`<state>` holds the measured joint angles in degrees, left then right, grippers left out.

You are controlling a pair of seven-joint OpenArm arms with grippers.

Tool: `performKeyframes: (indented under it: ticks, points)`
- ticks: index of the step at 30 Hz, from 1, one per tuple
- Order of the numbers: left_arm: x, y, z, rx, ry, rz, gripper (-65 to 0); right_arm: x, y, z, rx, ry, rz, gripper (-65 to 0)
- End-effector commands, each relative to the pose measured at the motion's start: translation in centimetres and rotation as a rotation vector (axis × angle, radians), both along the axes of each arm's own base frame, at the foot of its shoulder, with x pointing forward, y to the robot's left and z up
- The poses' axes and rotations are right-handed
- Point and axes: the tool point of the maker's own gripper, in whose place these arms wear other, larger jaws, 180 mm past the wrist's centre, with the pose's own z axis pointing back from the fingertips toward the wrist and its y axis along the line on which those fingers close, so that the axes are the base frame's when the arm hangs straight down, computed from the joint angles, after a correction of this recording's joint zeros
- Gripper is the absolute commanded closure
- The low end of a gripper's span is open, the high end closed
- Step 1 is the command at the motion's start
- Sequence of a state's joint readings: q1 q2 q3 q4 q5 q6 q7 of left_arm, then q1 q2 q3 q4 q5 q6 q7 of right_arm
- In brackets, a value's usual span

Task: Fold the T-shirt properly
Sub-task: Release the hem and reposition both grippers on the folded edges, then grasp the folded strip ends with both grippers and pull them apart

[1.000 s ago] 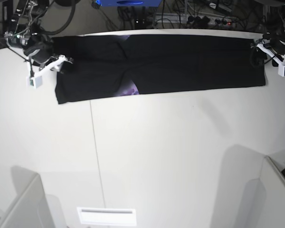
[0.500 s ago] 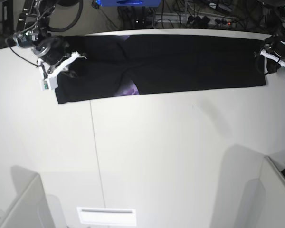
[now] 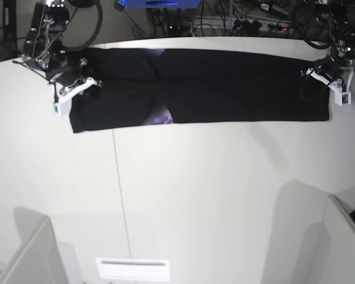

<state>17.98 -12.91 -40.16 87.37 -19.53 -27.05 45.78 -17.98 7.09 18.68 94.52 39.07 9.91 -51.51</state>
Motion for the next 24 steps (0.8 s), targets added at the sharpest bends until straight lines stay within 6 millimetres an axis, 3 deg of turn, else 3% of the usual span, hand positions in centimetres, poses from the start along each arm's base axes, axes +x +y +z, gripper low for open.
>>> performKeyframes:
  ticks: [1,5,13,19,24]
  points:
    - [-0.6,0.0,-0.8,0.017,0.059,-0.018,0.0,0.0,-1.0,-0.3,-0.037,0.013,-0.010,0.0]
    - [1.2,-0.3,-0.8,0.022,0.048,-0.030,0.0,1.7,-1.9,-0.4,-0.047,-0.018,-0.031,0.0]
    - [6.4,-0.2,1.8,0.024,-0.067,-0.024,0.0,7.2,-3.9,-1.1,-0.038,-0.044,-0.075,0.0]
    - [7.1,0.0,2.6,0.032,-0.091,-0.028,0.0,9.5,-4.4,0.8,-0.049,-0.098,-0.071,0.0]
    - [8.0,-0.2,5.2,0.079,-0.155,-0.054,0.0,10.5,-3.3,4.6,-0.066,-0.183,-0.017,0.0]
